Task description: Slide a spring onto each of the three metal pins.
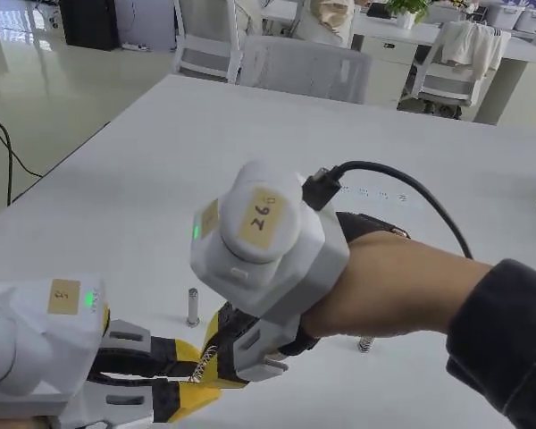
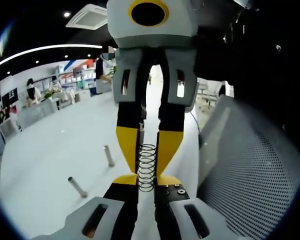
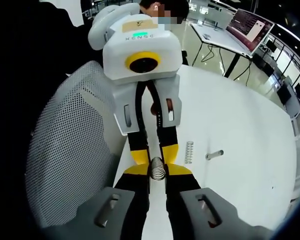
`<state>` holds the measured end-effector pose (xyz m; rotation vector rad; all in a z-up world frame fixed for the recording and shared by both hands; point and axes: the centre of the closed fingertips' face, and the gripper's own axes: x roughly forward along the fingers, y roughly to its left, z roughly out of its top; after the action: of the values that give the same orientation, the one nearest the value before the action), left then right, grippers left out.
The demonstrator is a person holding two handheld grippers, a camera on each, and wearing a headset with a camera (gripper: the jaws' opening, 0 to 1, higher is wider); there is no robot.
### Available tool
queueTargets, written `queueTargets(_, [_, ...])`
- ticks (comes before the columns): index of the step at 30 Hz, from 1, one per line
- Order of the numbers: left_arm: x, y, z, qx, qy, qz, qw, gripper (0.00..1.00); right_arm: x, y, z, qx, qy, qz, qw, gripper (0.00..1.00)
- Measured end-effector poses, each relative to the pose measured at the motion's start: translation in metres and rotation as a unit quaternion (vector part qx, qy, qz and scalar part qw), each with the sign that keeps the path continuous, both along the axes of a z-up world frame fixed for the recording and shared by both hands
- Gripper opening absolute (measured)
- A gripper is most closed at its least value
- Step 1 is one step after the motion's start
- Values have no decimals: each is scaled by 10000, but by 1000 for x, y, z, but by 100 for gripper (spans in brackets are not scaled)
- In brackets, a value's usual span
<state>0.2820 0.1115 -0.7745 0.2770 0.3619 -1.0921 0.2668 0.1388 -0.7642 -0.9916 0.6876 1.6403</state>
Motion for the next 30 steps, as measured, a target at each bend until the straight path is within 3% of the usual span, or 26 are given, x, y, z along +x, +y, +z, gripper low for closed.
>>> queueTargets(5, [7, 9, -5, 10, 159, 315, 9994, 15, 9, -4, 1, -34, -66, -106, 9999, 8])
queueTargets(14, [11, 27, -18, -219, 442, 769, 9958, 23, 30, -21, 2, -124, -197, -387, 9990, 8])
queueTargets(24, [17, 47, -24, -272, 529, 1239, 9905, 42, 53, -43, 3, -282, -405, -653, 9967, 8])
queueTargets(30, [19, 53, -24, -277, 517, 1397, 9885, 47, 67, -53, 9, -295, -481, -816, 9951, 8])
